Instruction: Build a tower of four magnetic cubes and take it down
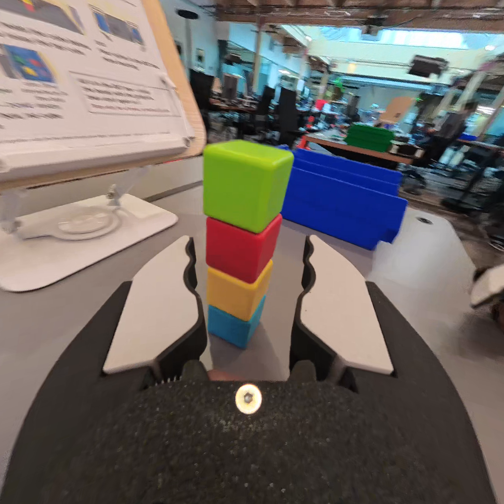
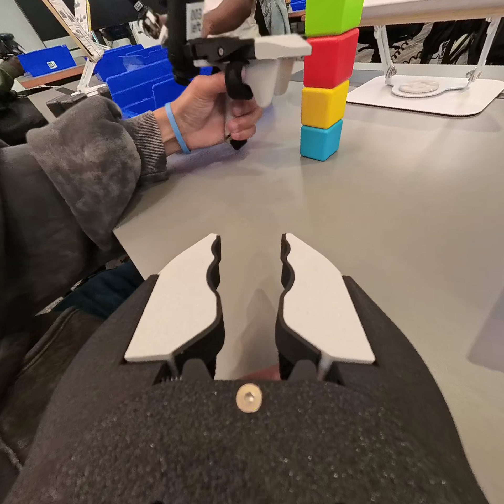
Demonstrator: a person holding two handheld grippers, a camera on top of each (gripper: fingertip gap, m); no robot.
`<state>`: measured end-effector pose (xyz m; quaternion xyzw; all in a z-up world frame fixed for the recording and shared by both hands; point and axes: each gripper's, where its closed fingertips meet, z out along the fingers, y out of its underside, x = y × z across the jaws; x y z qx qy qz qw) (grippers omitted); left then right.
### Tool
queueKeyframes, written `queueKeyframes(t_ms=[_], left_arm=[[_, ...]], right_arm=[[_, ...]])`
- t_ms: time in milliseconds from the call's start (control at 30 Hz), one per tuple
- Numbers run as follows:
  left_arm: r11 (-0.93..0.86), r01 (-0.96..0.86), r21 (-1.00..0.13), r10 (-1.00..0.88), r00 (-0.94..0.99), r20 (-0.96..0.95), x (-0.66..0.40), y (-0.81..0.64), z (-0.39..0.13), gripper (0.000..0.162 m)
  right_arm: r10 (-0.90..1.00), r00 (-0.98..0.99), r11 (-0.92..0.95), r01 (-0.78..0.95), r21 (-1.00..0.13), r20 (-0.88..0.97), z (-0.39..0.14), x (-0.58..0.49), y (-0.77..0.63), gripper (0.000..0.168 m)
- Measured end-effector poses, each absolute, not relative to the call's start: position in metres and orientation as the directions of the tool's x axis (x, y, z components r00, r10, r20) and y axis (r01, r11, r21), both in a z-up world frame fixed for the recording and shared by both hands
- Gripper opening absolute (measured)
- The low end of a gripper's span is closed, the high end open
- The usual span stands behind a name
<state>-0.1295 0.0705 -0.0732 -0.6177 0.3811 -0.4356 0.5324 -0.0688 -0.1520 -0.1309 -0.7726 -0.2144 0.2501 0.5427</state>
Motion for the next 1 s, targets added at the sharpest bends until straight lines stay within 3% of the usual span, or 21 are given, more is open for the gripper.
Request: queueKeyframes(t_ms=[333,500,567,767,867,1000], left_arm=[[-0.182,-0.078,-0.98,-0.966,0.2,0.163,-0.115,0.083,-0.09,0.073],[-0.14,-0.079,-0.987,-0.981,0.144,0.127,-0.107,0.08,-0.087,0.065],[-0.127,-0.093,-0.987,-0.987,0.112,0.116,-0.105,0.077,-0.089,0.053],[-0.096,-0.099,-0.99,-0.994,0.062,0.091,-0.105,0.072,-0.089,0.051],[-0.093,-0.099,-0.991,-0.994,0.058,0.088,-0.104,0.071,-0.089,0.051],[-0.079,-0.102,-0.992,-0.996,0.051,0.074,-0.104,0.069,-0.089,0.051]], right_arm=[[0.612,0.772,-0.343,0.065,-0.937,-0.17,-0.133,-0.07,-0.152,0.041],[0.613,0.77,-0.349,0.061,-0.935,-0.179,-0.133,-0.07,-0.152,0.04],[0.613,0.769,-0.351,0.06,-0.935,-0.18,-0.134,-0.07,-0.152,0.04],[0.613,0.767,-0.358,0.058,-0.932,-0.188,-0.134,-0.071,-0.152,0.04],[0.653,0.727,-0.349,0.041,-0.936,-0.212,-0.119,-0.073,-0.147,0.041],[0.684,0.73,-0.226,0.215,-0.95,0.003,-0.052,-0.051,-0.102,0.041]])
